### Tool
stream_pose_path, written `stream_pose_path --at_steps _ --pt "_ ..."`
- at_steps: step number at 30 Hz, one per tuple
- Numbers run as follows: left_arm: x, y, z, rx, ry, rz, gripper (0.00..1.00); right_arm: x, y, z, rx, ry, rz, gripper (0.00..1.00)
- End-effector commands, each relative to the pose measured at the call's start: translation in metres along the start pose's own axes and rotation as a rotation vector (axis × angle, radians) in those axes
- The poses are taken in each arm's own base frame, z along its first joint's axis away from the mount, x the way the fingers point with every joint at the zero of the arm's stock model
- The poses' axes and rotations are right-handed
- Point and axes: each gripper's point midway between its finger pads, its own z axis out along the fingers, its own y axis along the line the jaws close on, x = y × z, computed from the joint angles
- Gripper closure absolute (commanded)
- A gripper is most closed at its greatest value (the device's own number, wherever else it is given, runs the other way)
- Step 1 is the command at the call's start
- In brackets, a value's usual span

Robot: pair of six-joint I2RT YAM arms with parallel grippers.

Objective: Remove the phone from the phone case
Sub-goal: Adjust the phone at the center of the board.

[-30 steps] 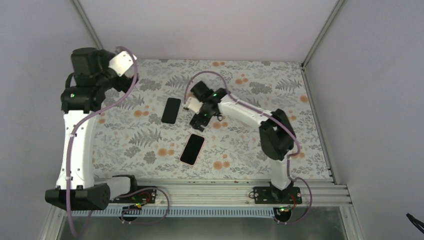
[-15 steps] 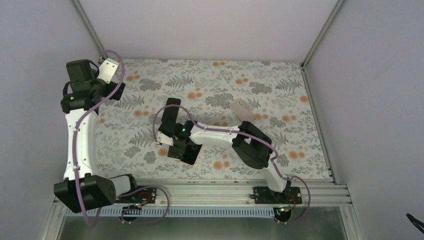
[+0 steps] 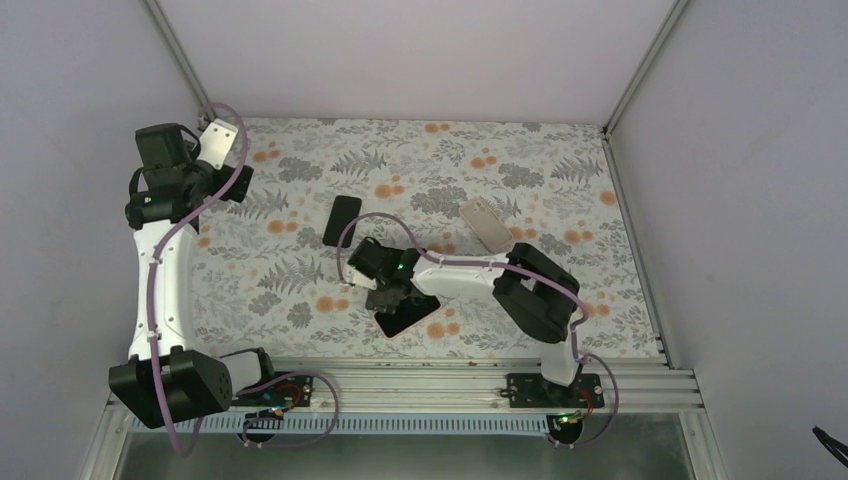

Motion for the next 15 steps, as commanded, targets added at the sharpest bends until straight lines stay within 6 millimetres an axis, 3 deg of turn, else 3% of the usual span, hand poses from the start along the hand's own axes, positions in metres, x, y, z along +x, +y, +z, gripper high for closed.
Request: stream_pose_path --at_steps 1,4,8,15 --pt "0.001 -0.003 0.007 0.023 -0.020 -0.038 0.00 0.023 -0.032 0.010 0.053 0.075 0.036 0.00" --pt "0.002 -0.004 0.008 0.032 -0.017 -0.041 0.00 0.035 -0.044 0.021 0.060 0.105 0.042 0.00" --pt "0.006 -0.004 0.006 0.017 -0.011 -0.014 0.00 0.066 -0.050 0.024 0.021 0.165 0.061 0.00" --pt "0.015 -0.016 0.008 0.070 -0.015 -0.011 0.00 0.108 -0.043 -0.010 -0.056 0.192 0.082 0.00"
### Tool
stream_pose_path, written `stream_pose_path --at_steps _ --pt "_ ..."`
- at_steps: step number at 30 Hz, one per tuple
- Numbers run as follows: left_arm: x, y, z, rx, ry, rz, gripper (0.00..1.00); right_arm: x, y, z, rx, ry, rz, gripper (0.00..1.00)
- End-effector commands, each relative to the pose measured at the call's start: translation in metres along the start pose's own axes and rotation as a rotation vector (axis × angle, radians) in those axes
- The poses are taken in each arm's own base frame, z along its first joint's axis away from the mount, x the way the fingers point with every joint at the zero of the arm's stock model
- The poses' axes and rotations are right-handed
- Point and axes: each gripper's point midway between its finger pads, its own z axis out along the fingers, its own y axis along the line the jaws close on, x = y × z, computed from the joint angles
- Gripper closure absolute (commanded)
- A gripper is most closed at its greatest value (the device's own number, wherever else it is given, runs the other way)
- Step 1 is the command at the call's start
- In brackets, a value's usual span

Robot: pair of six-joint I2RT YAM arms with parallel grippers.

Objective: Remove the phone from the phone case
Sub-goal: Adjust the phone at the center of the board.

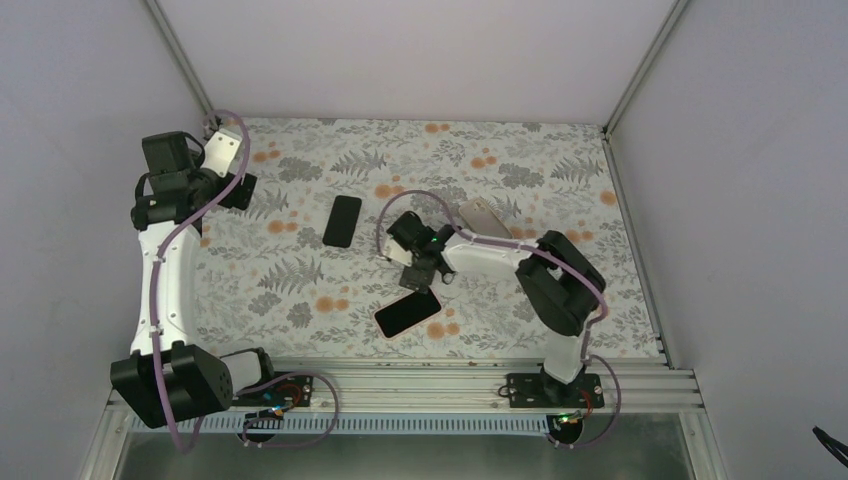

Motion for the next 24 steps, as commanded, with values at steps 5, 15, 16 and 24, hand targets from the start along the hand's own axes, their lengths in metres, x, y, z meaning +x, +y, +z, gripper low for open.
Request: stream_pose_path --at_steps 5,15,16,24 --pt "-0.007 -0.013 0.000 0.080 -0.060 -0.014 0.00 0.063 0.028 -0.028 -0.127 0.117 -0.041 0.01" --pt "-0.014 -0.016 -0.003 0.106 -0.077 -0.024 0.00 0.043 0.008 -0.075 -0.134 -0.008 0.032 0.00" --pt "-0.013 -0.017 -0.004 0.108 -0.076 -0.023 0.00 0.043 0.019 -0.079 -0.192 -0.005 0.018 0.00" --pt "-0.011 -0.024 -0.001 0.145 -0.082 -0.038 0.00 0.055 0.084 -0.086 -0.436 -0.010 -0.161 0.00"
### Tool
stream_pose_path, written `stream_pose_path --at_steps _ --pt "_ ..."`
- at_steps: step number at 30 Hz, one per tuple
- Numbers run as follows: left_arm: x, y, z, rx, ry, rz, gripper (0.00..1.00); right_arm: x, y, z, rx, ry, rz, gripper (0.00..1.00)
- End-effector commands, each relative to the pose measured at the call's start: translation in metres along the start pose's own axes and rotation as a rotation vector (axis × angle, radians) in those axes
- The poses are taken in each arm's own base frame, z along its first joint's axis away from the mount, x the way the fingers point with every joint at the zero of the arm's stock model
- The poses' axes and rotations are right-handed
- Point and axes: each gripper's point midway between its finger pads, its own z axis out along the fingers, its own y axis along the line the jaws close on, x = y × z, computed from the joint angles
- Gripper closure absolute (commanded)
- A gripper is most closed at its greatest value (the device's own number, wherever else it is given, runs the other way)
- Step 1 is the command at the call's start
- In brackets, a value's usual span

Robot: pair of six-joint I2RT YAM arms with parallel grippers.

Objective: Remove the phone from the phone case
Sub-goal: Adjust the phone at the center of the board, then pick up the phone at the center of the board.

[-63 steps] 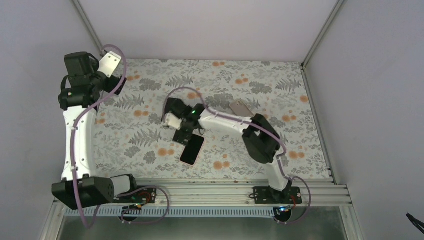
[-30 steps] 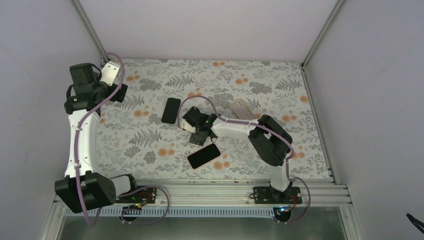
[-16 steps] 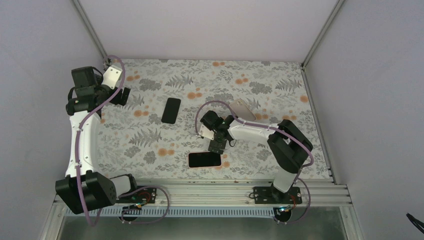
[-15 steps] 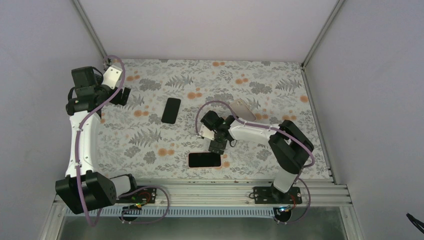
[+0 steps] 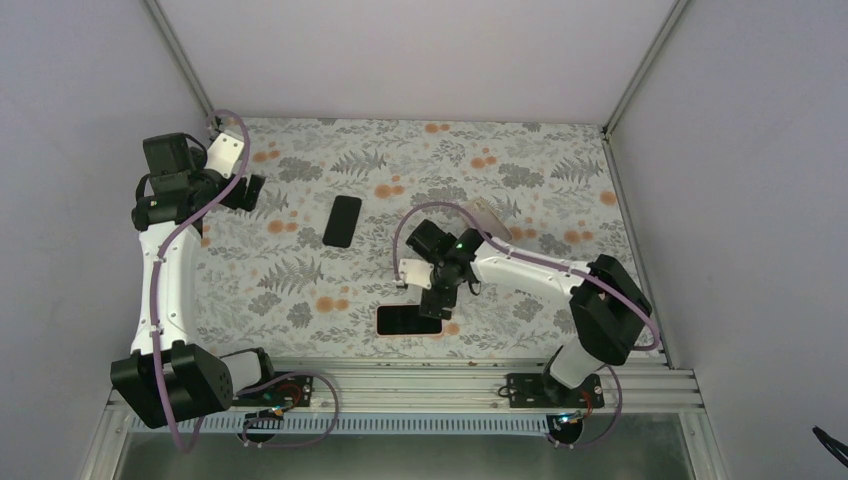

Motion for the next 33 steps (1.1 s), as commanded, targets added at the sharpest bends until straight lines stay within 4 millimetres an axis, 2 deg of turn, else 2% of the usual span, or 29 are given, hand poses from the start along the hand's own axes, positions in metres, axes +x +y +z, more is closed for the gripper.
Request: stream_pose_path --at_steps 1,5,7,13,20,33 --pt "-0.007 -0.005 -0.002 0.039 -0.035 -0.024 0.00 0.004 0.039 0.004 -0.178 -0.001 -0.090 0.00" --pt "-0.004 -0.011 0.000 0.065 -0.040 -0.027 0.00 -0.001 0.047 0.011 -0.237 -0.017 -0.111 0.00" --pt "0.001 -0.013 0.003 0.073 -0.030 -0.031 0.00 0.002 0.050 0.024 -0.267 0.012 -0.113 0.00" --pt "0.008 -0.014 0.006 0.065 -0.021 -0.032 0.00 0.003 0.050 0.043 -0.279 0.027 -0.131 0.00" --pt "0.015 -0.017 0.010 0.071 -0.021 -0.026 0.00 0.004 0.057 0.049 -0.320 0.040 -0.126 0.00" --pt "0.014 -0.017 0.017 0.104 -0.001 -0.041 0.00 0.023 0.083 0.064 -0.285 0.107 -0.140 0.00"
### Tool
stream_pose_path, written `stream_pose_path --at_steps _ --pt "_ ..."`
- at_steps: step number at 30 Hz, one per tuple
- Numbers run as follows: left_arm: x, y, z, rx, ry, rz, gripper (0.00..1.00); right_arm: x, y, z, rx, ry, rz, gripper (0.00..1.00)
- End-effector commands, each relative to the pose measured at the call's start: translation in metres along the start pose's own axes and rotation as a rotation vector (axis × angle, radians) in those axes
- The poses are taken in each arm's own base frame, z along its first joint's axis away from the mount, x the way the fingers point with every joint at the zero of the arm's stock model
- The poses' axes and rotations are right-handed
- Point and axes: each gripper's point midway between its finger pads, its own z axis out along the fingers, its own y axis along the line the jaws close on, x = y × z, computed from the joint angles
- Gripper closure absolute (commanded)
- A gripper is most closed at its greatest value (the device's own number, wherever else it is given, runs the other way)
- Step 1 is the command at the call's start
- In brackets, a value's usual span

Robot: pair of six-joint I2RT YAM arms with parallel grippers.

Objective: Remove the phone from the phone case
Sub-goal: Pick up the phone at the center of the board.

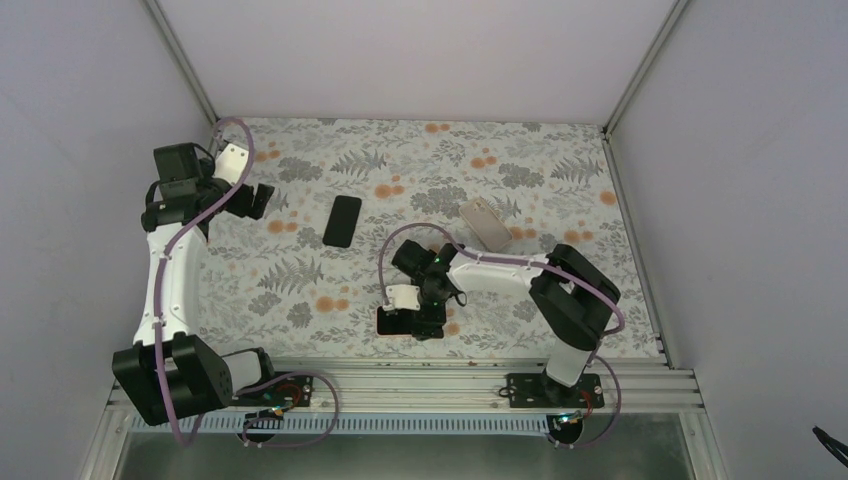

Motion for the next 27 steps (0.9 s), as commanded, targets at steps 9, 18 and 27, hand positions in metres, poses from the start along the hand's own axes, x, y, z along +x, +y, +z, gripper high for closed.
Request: stream_pose_path --at_steps 9,18,27 --pt "-0.001 -0.002 0.004 0.017 0.014 -0.033 0.00 0.056 0.004 0.049 0.160 0.231 -0.007 0.12" --pt "0.016 -0.095 0.028 0.447 0.194 -0.023 0.00 0.013 -0.028 0.003 0.347 0.032 0.003 0.36" --pt "0.029 -0.189 0.030 0.878 0.352 -0.072 0.00 -0.034 -0.075 -0.090 0.626 -0.181 0.026 0.39"
